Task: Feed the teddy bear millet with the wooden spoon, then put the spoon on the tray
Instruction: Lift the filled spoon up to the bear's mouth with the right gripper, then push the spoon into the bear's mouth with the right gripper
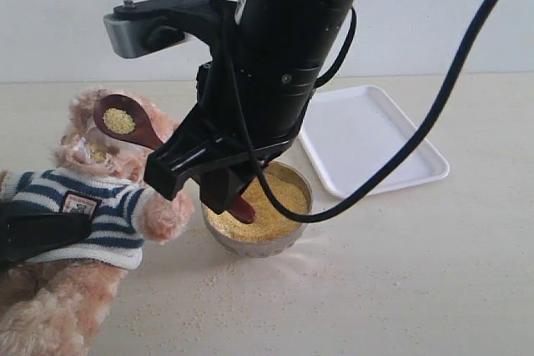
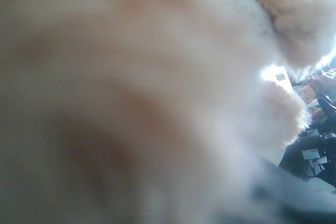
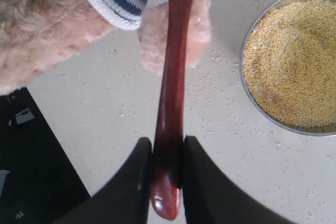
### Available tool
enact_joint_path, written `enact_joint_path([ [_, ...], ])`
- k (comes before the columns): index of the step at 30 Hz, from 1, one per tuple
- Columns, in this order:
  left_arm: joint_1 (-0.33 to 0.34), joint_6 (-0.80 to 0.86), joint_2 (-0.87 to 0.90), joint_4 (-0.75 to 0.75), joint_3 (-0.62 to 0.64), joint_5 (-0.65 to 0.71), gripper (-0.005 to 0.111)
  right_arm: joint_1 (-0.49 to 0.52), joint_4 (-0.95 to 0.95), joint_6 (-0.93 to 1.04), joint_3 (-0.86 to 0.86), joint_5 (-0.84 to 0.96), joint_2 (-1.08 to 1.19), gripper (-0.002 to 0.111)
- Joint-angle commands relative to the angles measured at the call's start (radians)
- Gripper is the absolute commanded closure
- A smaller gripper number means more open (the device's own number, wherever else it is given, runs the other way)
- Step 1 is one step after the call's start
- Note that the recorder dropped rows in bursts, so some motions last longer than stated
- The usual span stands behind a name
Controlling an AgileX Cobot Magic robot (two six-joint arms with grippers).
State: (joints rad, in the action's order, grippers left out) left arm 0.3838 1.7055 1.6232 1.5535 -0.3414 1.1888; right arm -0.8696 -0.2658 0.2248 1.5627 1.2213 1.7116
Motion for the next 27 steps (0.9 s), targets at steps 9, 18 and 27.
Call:
enact_joint_path([
  [9, 0.003, 0.007, -0.001, 0.009, -0.008, 0.032, 0.102, -0.050, 0.049, -0.002, 0.081, 0.000, 0.093, 0.107],
  [18, 0.003, 0.007, -0.001, 0.009, -0.008, 0.032, 0.102, -0.119, 0.326, -0.065, 0.136, 0.000, 0.168, 0.107],
  [27, 0.003, 0.007, -0.001, 0.009, -0.008, 0.032, 0.102, -0.159, 0.556, -0.098, 0.136, 0.000, 0.182, 0.107],
])
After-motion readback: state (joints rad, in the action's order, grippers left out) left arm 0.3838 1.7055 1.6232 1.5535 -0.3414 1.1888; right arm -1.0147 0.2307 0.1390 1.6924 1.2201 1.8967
